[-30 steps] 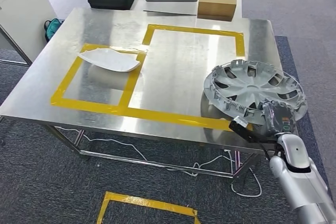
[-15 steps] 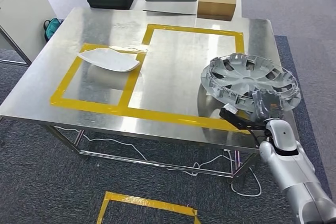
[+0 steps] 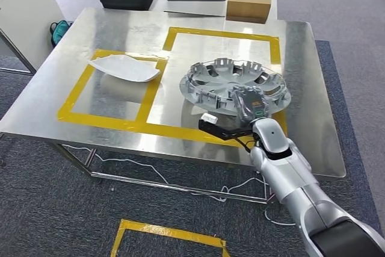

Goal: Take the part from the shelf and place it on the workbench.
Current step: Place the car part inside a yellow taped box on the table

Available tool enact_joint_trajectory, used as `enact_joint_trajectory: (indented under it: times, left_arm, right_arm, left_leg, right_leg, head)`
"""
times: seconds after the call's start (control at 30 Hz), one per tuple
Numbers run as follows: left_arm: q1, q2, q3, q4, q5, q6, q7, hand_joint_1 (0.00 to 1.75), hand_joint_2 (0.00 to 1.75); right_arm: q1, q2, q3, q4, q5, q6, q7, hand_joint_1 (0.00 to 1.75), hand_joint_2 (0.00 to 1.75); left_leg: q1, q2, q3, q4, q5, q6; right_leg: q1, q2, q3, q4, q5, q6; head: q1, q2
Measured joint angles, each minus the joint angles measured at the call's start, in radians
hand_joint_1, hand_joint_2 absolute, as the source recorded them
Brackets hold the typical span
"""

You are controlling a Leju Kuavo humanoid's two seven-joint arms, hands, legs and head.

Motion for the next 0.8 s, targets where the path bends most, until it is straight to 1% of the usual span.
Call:
enact_joint_trajectory:
  times: [0.13, 0.27, 0.6, 0.8]
  left_arm:
    - [-0.002, 0.0, -0.001, -0.002, -0.005, -0.006, 0.0, 0.0, 0.0]
    - [-0.002, 0.0, -0.001, -0.004, -0.006, -0.006, 0.0, 0.0, 0.0]
    - [-0.002, 0.001, -0.001, -0.004, -0.008, -0.007, 0.003, 0.0, 0.0]
    - [-0.001, 0.004, -0.001, -0.004, -0.004, -0.015, 0.01, 0.0, 0.0]
  right_arm:
    - [-0.021, 0.029, 0.027, 0.018, 0.0, 0.002, 0.0, 1.75, 1.75]
    - [-0.031, 0.04, 0.042, 0.033, -0.001, -0.001, 0.0, 1.75, 1.75]
    - [-0.042, 0.043, 0.057, 0.061, 0.001, -0.004, 0.012, 1.75, 1.75]
    - [-0.041, 0.042, 0.064, 0.106, -0.023, -0.028, 0.016, 1.75, 1.75]
  left_leg:
    - [0.0, 0.0, -0.001, 0.0, 0.0, 0.0]
    - [0.0, 0.0, -0.001, 0.0, 0.0, 0.0]
    - [0.0, 0.0, -0.001, 0.0, 0.0, 0.0]
    - [0.0, 0.0, -0.001, 0.0, 0.0, 0.0]
  right_leg:
    - [0.0, 0.0, 0.0, 0.0, 0.0, 0.0]
    - [0.0, 0.0, 0.001, -0.002, 0.0, 0.0]
    - [0.0, 0.0, 0.001, -0.003, 0.001, 0.0]
    - [0.0, 0.0, 0.001, -0.003, 0.001, 0.0]
  head:
    - [0.0, 0.0]
    - [0.0, 0.0]
    - [0.0, 0.0]
    - [0.0, 0.0]
